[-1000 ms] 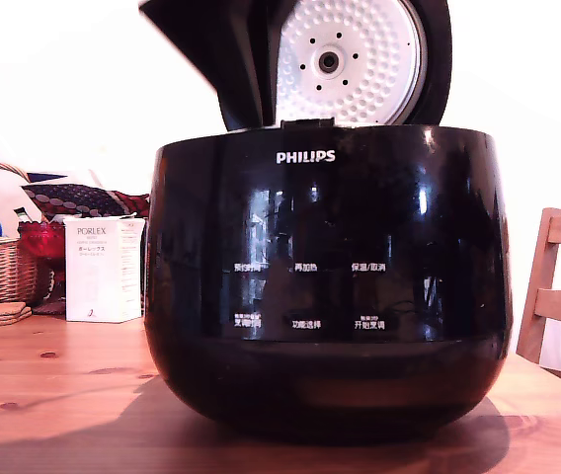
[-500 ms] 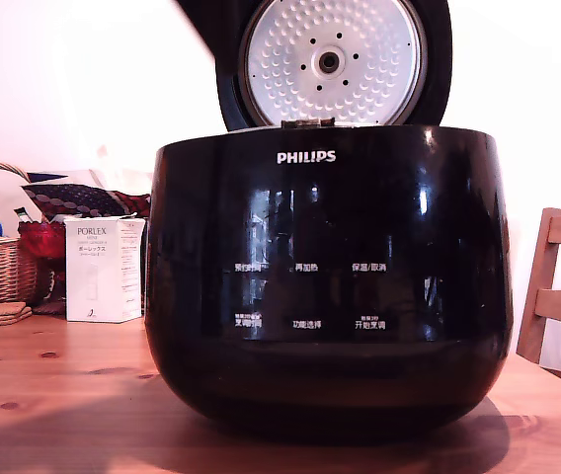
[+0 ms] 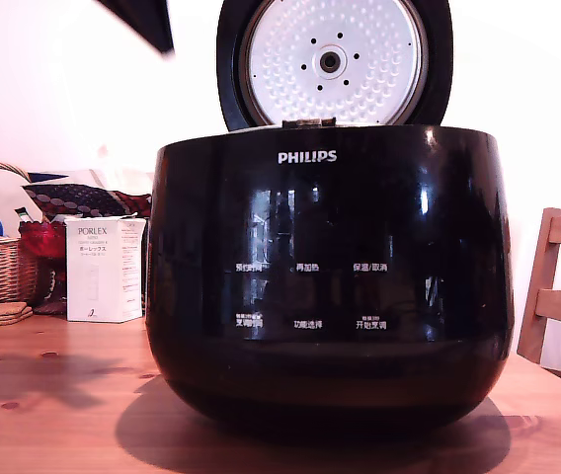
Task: Place the pot you are holding inside the rice cooker
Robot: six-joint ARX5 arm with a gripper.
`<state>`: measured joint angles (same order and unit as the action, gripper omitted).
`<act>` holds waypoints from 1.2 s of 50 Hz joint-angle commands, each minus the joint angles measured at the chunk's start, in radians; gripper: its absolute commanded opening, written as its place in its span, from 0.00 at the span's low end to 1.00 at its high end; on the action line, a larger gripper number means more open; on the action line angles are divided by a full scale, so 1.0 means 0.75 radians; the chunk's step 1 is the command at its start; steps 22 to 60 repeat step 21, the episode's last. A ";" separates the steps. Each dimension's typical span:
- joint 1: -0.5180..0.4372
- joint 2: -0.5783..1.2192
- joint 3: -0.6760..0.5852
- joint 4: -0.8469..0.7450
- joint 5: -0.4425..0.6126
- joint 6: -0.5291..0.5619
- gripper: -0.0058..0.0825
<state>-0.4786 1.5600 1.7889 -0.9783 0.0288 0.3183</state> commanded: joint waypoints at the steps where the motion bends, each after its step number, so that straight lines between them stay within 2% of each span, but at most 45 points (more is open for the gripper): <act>1: 0.041 -0.025 -0.004 0.042 0.021 -0.014 0.04; 16: 0.139 -0.069 -0.004 0.182 0.063 -0.043 0.04; 60: 0.141 -0.074 -0.004 0.214 0.067 -0.043 0.04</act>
